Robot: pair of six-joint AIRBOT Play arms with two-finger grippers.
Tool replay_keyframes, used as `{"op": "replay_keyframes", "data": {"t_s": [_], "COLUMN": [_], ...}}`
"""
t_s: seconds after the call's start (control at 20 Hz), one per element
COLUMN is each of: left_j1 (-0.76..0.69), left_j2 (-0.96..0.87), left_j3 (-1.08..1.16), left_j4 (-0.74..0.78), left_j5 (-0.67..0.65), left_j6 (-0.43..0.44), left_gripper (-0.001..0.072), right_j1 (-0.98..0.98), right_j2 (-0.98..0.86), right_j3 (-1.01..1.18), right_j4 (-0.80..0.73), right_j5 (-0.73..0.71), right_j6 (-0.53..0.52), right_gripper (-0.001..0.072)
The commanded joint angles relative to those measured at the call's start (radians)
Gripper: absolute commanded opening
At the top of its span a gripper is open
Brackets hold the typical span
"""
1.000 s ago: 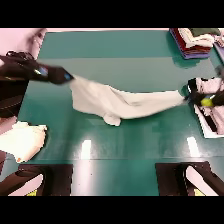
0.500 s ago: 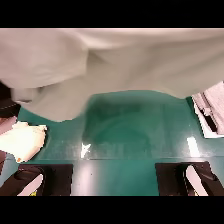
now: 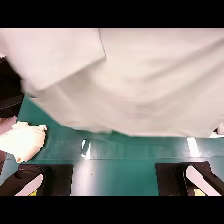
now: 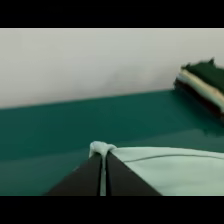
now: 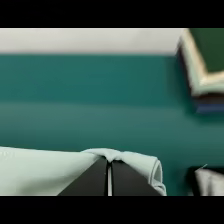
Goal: Fold the shirts.
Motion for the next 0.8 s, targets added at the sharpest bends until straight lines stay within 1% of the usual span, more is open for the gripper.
{"op": "replay_keyframes", "data": {"t_s": [0.0, 0.05, 0.1, 0.2, 0.3, 0.35, 0.4, 0.45, 0.5, 0.55, 0.65, 0.75], "left_j1": [0.001, 0.001, 0.001, 0.001, 0.001, 0.001, 0.001, 0.002, 0.012, 0.034, 0.084, 0.122], "left_j2": [-0.192, -0.267, -0.337, -0.472, -0.565, -0.592, -0.599, -0.597, -0.591, -0.579, -0.542, -0.481], "left_j3": [-0.130, -0.145, -0.151, -0.151, -0.151, -0.151, -0.150, -0.148, -0.138, -0.129, -0.134, -0.228], "left_j4": [-0.009, -0.020, -0.024, -0.023, -0.022, -0.017, -0.007, 0.010, 0.013, 0.006, 0.000, 0.000], "left_j5": [-0.082, -0.092, -0.097, -0.084, -0.062, -0.053, -0.047, -0.045, -0.066, -0.107, -0.214, -0.259], "left_j6": [-0.018, -0.016, -0.015, -0.014, -0.015, -0.015, -0.016, -0.017, -0.014, -0.014, -0.012, -0.006], "left_gripper": [0.0024, 0.0024, 0.0025, 0.0025, 0.0027, 0.0151, 0.0547, 0.0659, 0.0570, 0.0547, 0.0547, 0.0547], "right_j1": [0.159, 0.195, 0.219, 0.247, 0.258, 0.255, 0.242, 0.227, 0.208, 0.188, 0.161, 0.151], "right_j2": [-0.164, -0.228, -0.294, -0.412, -0.500, -0.531, -0.560, -0.578, -0.585, -0.579, -0.539, -0.460], "right_j3": [-0.172, -0.219, -0.255, -0.294, -0.294, -0.290, -0.267, -0.238, -0.211, -0.192, -0.193, -0.268], "right_j4": [-0.101, -0.145, -0.155, -0.154, -0.143, -0.114, -0.080, -0.049, -0.012, 0.018, 0.017, 0.019], "right_j5": [0.024, 0.031, 0.037, 0.023, -0.018, -0.038, -0.040, -0.031, -0.013, 0.009, 0.068, 0.078], "right_j6": [0.035, 0.046, 0.050, 0.050, 0.050, 0.050, 0.050, 0.050, 0.049, 0.046, 0.014, -0.021], "right_gripper": [0.0011, 0.0011, 0.0012, 0.0012, 0.0014, 0.0045, 0.0227, 0.0317, 0.0317, 0.0316, 0.0314, 0.0314]}}
